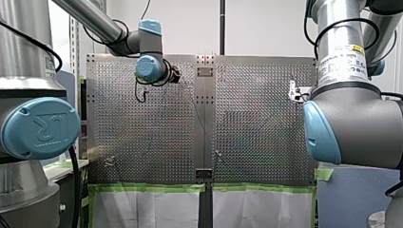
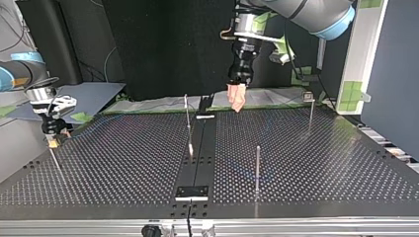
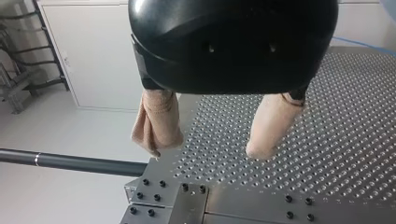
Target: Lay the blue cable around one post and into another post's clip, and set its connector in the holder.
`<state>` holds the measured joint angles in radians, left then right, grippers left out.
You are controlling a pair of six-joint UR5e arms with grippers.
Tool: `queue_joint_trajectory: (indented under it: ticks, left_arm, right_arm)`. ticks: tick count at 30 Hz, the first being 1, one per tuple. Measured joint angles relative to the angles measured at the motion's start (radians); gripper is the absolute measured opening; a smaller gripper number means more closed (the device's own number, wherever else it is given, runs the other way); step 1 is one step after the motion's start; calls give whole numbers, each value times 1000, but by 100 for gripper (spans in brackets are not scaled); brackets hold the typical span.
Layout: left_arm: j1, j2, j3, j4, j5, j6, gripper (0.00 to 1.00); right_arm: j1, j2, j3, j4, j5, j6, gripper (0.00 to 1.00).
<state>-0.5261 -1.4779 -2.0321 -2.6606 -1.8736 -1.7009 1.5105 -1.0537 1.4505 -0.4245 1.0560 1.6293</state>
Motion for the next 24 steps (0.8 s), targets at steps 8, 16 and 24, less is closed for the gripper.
queue_joint_trajectory:
  ticks: [8,16,24]
  left_arm:
    - [3,1,-3,-7,-1,-36,100]
    - [9,2,-23,-2,-14,-64,100]
    - [28,4,-83,53,-14,-109,100]
  right_arm:
    - [0,0,0,0,0,0,100]
    - [0,0,0,0,0,0,100]
    - [0,0,0,0,0,0,100]
